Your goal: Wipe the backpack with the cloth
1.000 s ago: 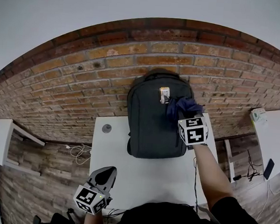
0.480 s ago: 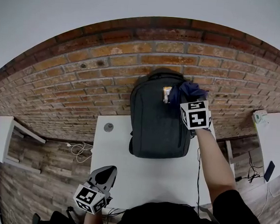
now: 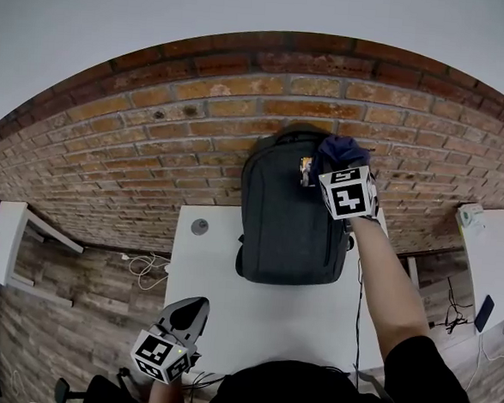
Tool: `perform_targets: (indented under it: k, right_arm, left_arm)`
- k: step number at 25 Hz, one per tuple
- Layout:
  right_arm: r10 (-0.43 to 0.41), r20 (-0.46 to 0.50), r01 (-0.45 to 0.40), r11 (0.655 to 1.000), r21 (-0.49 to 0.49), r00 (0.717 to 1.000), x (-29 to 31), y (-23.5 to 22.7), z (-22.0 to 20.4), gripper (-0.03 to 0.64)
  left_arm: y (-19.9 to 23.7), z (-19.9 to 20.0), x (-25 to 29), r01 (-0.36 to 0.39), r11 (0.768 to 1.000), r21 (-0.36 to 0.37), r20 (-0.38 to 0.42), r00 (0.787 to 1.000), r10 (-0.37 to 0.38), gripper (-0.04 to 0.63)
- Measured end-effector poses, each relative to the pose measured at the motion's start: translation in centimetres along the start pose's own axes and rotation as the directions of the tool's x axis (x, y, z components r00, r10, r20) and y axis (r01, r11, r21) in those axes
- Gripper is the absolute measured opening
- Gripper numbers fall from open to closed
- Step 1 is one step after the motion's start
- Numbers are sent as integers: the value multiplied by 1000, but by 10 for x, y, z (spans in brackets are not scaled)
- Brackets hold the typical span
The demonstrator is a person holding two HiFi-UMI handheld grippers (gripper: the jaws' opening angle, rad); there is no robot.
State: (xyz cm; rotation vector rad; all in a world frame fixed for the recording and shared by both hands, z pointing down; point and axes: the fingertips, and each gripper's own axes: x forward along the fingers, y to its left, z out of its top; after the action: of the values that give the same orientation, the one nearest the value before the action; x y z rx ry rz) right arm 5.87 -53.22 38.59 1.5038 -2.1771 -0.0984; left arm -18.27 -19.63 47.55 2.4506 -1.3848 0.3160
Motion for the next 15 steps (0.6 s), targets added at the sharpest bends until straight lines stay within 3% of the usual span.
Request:
perform_targets:
  k: [3, 15]
  right_arm:
    - [56, -50, -57, 998, -23, 997, 2, 18, -13, 64]
    - [147, -85, -154, 985, -82, 986, -16, 61, -47, 64]
  left_arm:
    - [-1, -1, 0, 4, 1000, 1, -2, 1000, -4, -6]
    - [-11, 4, 5, 25, 1000, 17, 4, 1000, -25, -6]
